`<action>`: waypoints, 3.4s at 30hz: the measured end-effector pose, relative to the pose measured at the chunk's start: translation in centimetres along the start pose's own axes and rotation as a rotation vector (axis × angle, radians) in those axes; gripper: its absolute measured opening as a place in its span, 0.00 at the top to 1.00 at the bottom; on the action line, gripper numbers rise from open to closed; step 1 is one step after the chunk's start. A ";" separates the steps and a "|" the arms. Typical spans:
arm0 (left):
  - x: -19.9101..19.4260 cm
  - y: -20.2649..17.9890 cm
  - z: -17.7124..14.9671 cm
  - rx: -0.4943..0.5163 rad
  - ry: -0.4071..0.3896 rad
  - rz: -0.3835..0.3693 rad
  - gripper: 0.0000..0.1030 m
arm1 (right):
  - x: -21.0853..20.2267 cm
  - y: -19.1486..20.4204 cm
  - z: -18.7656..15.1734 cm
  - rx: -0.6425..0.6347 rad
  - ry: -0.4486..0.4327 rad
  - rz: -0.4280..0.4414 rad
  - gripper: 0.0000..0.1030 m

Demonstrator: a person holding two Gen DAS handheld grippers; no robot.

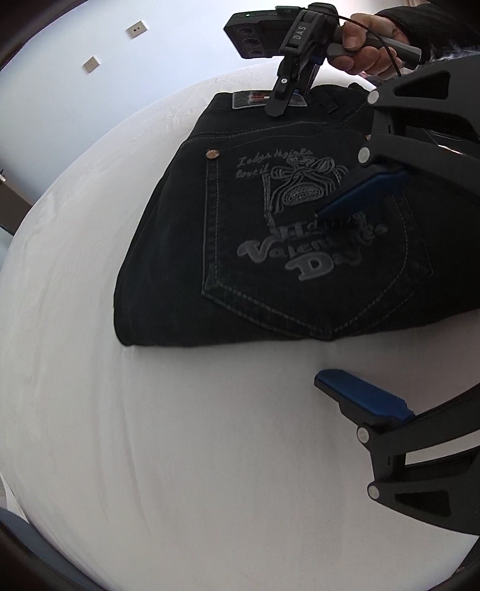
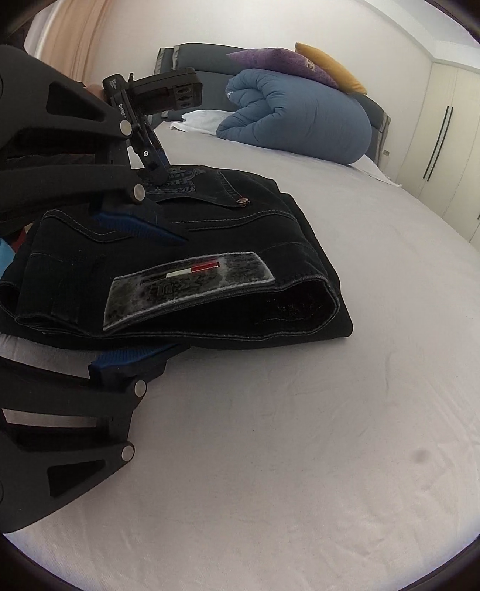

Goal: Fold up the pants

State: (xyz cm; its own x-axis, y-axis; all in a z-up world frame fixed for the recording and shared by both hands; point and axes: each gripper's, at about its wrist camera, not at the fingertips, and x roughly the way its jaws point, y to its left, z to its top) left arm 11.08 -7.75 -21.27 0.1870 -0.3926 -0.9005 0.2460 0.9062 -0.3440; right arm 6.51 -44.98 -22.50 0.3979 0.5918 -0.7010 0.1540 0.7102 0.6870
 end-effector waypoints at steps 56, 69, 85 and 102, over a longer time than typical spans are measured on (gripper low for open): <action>-8.3 -8.5 -3.6 0.112 -0.532 0.398 0.00 | -4.3 3.2 3.3 -0.211 -0.427 -0.294 0.44; -25.7 -16.8 -7.7 0.198 -0.908 0.434 0.00 | -18.2 21.8 -10.7 -0.659 -1.116 -0.460 0.00; -25.7 -15.8 -10.0 0.039 -0.618 0.373 0.00 | -21.3 23.9 -16.5 -0.407 -0.751 -0.464 0.00; -23.1 -15.2 -10.8 0.010 -0.549 0.379 0.00 | -16.5 23.5 -15.4 -0.412 -0.609 -0.516 0.00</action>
State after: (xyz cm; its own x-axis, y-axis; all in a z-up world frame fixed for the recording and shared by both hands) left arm -7.21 -10.76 1.93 0.7187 -0.0722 -0.6916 0.0761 0.9968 -0.0250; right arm -10.37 -32.20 2.24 0.7980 -0.0599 -0.5997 0.1561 0.9816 0.1096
